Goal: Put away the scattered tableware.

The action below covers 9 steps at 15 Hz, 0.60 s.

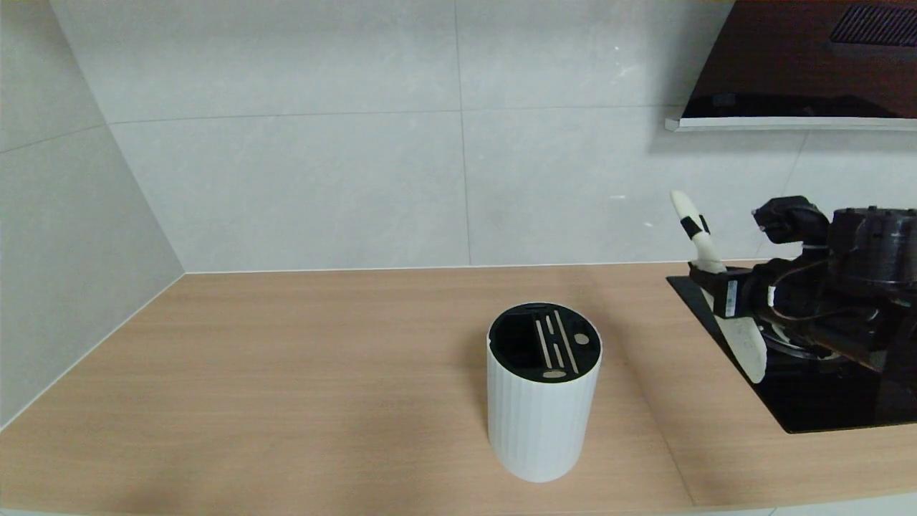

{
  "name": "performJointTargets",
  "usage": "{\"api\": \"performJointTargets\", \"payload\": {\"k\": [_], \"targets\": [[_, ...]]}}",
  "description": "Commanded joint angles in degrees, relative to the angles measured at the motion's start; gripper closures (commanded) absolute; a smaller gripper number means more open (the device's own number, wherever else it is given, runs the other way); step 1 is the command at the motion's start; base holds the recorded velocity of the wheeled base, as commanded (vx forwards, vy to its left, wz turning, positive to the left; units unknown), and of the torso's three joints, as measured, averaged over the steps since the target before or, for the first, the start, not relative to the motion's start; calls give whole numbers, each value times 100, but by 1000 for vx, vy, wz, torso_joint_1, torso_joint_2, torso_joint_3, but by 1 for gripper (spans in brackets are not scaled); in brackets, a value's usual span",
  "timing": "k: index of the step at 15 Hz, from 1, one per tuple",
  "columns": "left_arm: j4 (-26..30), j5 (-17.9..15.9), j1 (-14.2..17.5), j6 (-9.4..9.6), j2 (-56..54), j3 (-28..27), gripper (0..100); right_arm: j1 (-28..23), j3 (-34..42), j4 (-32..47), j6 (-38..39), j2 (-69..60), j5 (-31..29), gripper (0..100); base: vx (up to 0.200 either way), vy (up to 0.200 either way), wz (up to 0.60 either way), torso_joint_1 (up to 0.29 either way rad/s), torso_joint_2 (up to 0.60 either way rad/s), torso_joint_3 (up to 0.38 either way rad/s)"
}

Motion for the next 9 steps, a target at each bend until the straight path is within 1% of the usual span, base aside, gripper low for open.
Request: {"api": "performJointTargets", "payload": {"k": [1,2,3,4,5,6,7,9], "targets": [[-79,-809,-73,-33,2872,-1742,0,686,-633,246,-3,-537,-204,100,0,0,0,0,0,0],[-273,-809,-266,-86,3470,-2102,0,932,-738,272,-12,-572,-283,100,0,0,0,0,0,0],[-536,-800,-565,-358,4015,-2383,0,1143,-712,272,-3,-616,-380,100,0,0,0,0,0,0],[-862,-783,-855,-965,4489,-2577,0,1354,-703,272,-3,-642,-467,100,0,0,0,0,0,0],[-1292,-783,-1171,-1712,4788,-2647,0,1547,-712,272,-3,-668,-564,100,0,0,0,0,0,0],[-1565,-783,-1312,-2098,4911,-2656,0,1635,-712,272,-3,-703,-590,100,0,0,0,0,0,0],[-2470,-783,-1567,-3109,5280,-2647,0,1855,-677,281,5,-712,-608,100,0,0,0,0,0,0],[-3287,-818,-1751,-4023,5729,-2612,0,2145,-642,290,41,-703,-608,100,0,0,0,0,0,0]]}}
